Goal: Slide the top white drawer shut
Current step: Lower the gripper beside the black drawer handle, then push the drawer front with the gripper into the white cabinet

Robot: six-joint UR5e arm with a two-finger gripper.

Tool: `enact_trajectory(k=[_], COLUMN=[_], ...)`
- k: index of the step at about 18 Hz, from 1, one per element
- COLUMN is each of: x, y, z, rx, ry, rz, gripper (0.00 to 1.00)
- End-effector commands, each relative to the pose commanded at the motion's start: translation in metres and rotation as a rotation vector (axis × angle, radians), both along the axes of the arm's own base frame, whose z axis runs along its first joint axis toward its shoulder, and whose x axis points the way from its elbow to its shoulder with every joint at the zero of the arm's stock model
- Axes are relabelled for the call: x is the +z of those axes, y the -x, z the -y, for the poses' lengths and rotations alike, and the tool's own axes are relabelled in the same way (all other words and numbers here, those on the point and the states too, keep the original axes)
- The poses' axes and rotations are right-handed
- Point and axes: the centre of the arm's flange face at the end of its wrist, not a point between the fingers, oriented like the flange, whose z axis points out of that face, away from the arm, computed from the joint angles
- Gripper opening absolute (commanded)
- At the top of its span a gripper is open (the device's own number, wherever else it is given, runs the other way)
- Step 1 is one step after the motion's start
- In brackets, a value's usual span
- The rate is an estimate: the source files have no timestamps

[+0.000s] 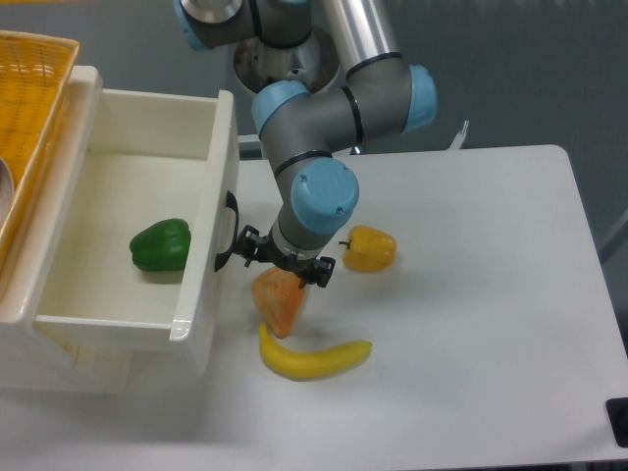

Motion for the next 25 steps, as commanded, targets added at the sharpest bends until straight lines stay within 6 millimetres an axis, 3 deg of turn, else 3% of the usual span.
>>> enact_trajectory(k=[13, 25], x=[0.005, 0.015], y=[-0.017, -0.049], z=[-0.009, -0.026], rx=[-0.030, -0.028], ry=[-0.009, -0.004], rz=[-0.002, -0.015], gripper=[1.00, 1.00])
